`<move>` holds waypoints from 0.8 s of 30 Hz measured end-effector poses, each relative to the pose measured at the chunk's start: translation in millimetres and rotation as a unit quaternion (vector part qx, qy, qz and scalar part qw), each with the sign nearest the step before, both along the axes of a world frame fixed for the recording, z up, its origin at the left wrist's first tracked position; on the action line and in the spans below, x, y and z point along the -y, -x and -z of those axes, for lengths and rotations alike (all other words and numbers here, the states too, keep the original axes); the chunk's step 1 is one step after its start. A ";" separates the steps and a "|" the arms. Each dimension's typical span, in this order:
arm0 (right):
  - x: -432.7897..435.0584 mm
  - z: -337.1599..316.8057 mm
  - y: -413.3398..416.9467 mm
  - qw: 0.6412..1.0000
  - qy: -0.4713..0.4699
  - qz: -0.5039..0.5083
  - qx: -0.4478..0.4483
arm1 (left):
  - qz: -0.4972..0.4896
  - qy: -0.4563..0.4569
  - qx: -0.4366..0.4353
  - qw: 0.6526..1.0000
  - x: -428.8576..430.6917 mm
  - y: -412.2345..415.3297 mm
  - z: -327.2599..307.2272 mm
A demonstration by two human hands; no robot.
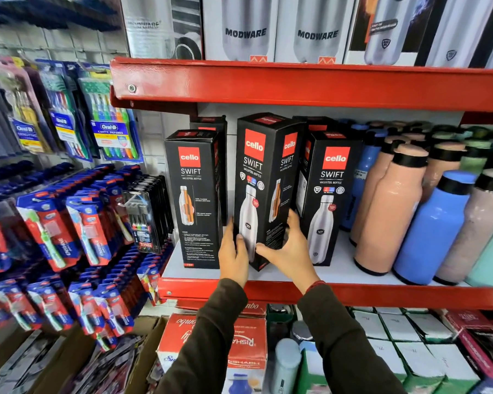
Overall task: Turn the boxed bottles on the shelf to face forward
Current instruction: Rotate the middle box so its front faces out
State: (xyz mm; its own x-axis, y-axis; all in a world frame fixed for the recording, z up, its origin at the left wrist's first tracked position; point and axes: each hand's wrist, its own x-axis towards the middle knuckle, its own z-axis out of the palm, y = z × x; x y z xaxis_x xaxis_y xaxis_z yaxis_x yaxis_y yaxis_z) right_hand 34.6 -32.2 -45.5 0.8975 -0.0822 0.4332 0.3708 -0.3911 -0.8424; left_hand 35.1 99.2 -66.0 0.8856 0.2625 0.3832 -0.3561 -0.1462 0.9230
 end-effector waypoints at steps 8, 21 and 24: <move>1.1 2.7 -0.3 0.997 0.059 -0.040 0.004 | -0.024 0.013 -0.003 1.000 -7.4 -1.5 9.8; 1.2 17.3 -5.5 0.994 0.104 -0.042 -0.019 | -0.047 -0.015 -0.001 0.999 -2.5 -5.3 18.0; 0.4 17.5 -7.6 0.994 0.105 -0.029 -0.020 | -0.037 -0.025 -0.004 0.999 -2.1 -5.5 18.0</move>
State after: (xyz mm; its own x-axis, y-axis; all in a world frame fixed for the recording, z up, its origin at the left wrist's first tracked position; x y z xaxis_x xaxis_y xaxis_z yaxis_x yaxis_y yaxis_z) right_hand 42.1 -32.7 -63.0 0.9152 0.0585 0.3987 0.3652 -0.5386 -0.7593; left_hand 40.6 101.3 -84.0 0.8677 0.3082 0.3901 -0.3344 -0.2188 0.9167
